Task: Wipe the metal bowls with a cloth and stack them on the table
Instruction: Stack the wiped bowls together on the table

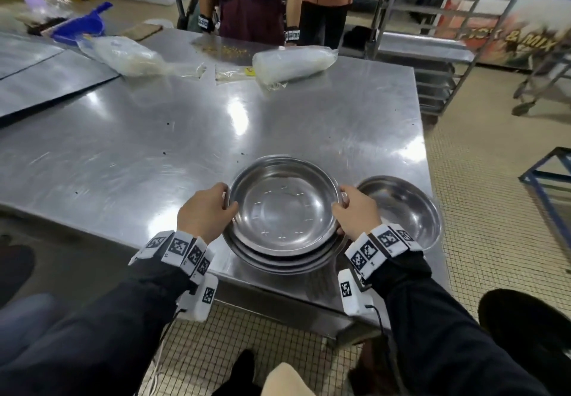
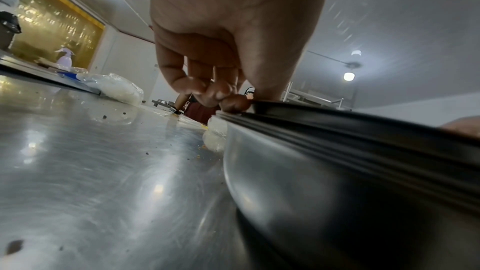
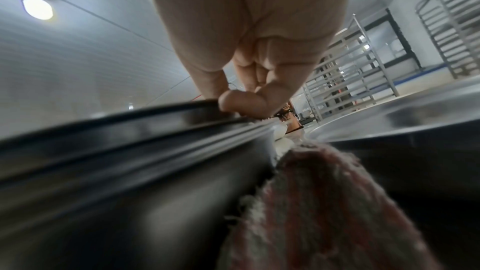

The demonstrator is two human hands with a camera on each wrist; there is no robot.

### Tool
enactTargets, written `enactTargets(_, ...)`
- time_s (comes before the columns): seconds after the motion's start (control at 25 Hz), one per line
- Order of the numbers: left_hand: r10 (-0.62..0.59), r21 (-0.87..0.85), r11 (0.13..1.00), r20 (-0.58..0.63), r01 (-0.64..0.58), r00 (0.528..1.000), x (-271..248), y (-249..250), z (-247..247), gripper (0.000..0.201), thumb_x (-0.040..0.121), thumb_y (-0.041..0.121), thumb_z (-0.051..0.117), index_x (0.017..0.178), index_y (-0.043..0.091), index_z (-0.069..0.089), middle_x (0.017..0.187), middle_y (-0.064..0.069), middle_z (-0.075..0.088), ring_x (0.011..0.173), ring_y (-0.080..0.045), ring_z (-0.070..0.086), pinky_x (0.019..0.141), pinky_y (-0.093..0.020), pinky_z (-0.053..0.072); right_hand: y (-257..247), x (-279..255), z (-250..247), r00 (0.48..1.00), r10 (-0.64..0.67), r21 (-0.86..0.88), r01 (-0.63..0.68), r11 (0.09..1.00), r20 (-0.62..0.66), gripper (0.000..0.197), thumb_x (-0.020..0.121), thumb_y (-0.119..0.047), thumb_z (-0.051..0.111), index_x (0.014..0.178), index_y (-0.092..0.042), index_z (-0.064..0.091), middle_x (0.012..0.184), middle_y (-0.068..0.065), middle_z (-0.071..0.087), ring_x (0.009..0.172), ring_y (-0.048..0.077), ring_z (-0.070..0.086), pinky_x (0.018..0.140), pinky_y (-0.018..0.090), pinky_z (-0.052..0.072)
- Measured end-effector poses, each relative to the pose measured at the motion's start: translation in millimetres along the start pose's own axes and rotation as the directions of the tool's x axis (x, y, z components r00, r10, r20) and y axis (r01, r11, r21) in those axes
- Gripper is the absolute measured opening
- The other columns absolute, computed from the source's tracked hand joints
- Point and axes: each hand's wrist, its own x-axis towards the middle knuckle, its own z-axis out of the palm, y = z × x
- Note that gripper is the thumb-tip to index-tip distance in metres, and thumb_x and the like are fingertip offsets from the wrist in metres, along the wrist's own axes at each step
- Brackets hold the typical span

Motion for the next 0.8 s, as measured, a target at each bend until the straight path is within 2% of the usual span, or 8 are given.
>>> enactTargets(0.08, 0.008, 0.077, 0.997, 0.01, -0.009, 1.0, -4, 0, 4, 0.027, 0.094, 0.038, 0.054, 0.112, 0.019, 0.058, 0.081, 0.003, 0.065, 0.074, -0.017, 0.062, 0.056, -0.027, 0.042, 7, -5, 3, 0.999, -0.04, -0.097, 0.038, 0.995, -0.017, 0.021, 0.092, -0.016, 0.052, 0.112, -0.014, 0.057, 0.08, 0.003, 0.06, 0.073, 0.025, 0.064, 0.065, 0.034, 0.054)
enactTargets(0.16, 0.025, 0.128, 0.992, 0.002, -0.025, 1.0, -6, -1, 6, 0.028, 0.094, 0.04, 0.052, 0.112, 0.019, 0.058, 0.084, 0.004, 0.067, 0.072, -0.017, 0.06, 0.056, -0.027, 0.041, 12, -9, 4, 0.997, -0.075, -0.213, 0.07, 0.975, -0.017, 0.009, 0.092, -0.02, 0.05, 0.094, -0.014, 0.056, 0.075, 0.001, 0.058, 0.071, 0.022, 0.059, 0.055, 0.025, 0.042)
enactTargets(0.24, 0.038, 0.159, 0.987, 0.001, -0.038, 0.999, -5, -2, 8, 0.028, 0.094, 0.039, 0.051, 0.113, 0.02, 0.056, 0.081, 0.006, 0.063, 0.069, -0.017, 0.055, 0.053, -0.026, 0.036, 16, -11, 4, 0.995, -0.096, -0.288, 0.083, 0.954, -0.031, 0.013, 0.093, -0.025, 0.049, 0.101, -0.017, 0.056, 0.082, 0.001, 0.061, 0.073, 0.019, 0.057, 0.056, 0.024, 0.039)
enactTargets(0.32, 0.038, 0.168, 0.985, 0.016, -0.04, 0.999, -6, -2, 12, 0.027, 0.095, 0.038, 0.049, 0.114, 0.019, 0.053, 0.077, 0.007, 0.06, 0.068, -0.017, 0.053, 0.053, -0.026, 0.034, 19, -13, 6, 0.994, -0.094, -0.301, 0.074, 0.951, -0.051, 0.024, 0.094, -0.03, 0.049, 0.115, -0.019, 0.055, 0.093, 0.004, 0.064, 0.08, 0.02, 0.059, 0.065, 0.026, 0.044)
enactTargets(0.44, 0.035, 0.156, 0.987, 0.02, -0.037, 0.999, -7, -4, 13, 0.028, 0.096, 0.04, 0.047, 0.115, 0.02, 0.051, 0.077, 0.008, 0.061, 0.068, -0.017, 0.055, 0.053, -0.026, 0.036, 20, -14, 10, 0.995, -0.074, -0.258, 0.054, 0.965, -0.067, 0.031, 0.094, -0.032, 0.049, 0.122, -0.021, 0.055, 0.098, 0.005, 0.066, 0.086, 0.021, 0.06, 0.074, 0.03, 0.049)
enactTargets(0.56, 0.055, 0.135, 0.989, -0.011, -0.053, 0.998, -5, 2, 2, 0.033, 0.096, 0.04, 0.045, 0.121, 0.018, 0.05, 0.082, 0.004, 0.062, 0.071, -0.02, 0.056, 0.058, -0.027, 0.038, 21, -15, 3, 0.989, -0.037, -0.147, 0.015, 0.989, -0.146, 0.028, 0.095, -0.029, 0.05, 0.121, -0.021, 0.058, 0.093, 0.001, 0.065, 0.073, 0.01, 0.055, 0.059, 0.018, 0.041)
enactTargets(0.64, 0.093, 0.083, 0.992, -0.013, -0.091, 0.996, 0, 15, -5, 0.035, 0.096, 0.039, 0.046, 0.125, 0.019, 0.05, 0.092, -0.002, 0.067, 0.08, -0.023, 0.06, 0.063, -0.03, 0.04, 24, -13, -10, 0.977, -0.003, -0.048, -0.008, 0.999, -0.211, 0.027, 0.095, -0.024, 0.051, 0.12, -0.019, 0.061, 0.103, 0.001, 0.067, 0.076, 0.007, 0.053, 0.061, 0.015, 0.04)
enactTargets(0.8, 0.247, -0.068, 0.968, 0.09, -0.241, 0.965, 15, 72, -4, 0.03, 0.095, 0.036, 0.051, 0.116, 0.017, 0.06, 0.106, 0.0, 0.067, 0.092, -0.018, 0.058, 0.075, -0.03, 0.041, 51, -9, -50, 0.944, 0.084, 0.046, -0.073, 0.996, -0.318, 0.026, 0.093, -0.02, 0.051, 0.116, -0.021, 0.063, 0.106, 0.002, 0.068, 0.079, 0.02, 0.062, 0.079, 0.035, 0.053)
